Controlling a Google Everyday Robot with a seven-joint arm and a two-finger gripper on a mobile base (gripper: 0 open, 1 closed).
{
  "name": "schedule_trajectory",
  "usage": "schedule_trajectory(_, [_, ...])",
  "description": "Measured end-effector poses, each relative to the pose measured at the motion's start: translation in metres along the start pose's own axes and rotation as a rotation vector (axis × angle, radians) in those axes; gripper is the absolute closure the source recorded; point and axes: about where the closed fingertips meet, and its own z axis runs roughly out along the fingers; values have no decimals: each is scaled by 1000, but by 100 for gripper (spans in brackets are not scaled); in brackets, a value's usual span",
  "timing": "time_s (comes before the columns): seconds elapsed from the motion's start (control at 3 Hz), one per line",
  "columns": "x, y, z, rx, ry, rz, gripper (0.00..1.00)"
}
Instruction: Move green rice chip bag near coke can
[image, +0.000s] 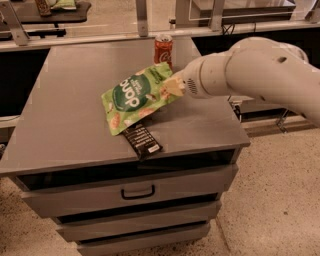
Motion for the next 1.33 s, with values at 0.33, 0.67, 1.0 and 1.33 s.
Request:
schedule_trajectory(0.33, [24, -36, -8, 90, 16, 76, 100])
schedule_trajectory(0.67, [38, -70, -11, 168, 7, 145, 100])
schedule_trajectory(1.0, [46, -99, -9, 222, 1, 188, 100])
schedule_trajectory(1.33, [52, -123, -3, 256, 0, 207, 100])
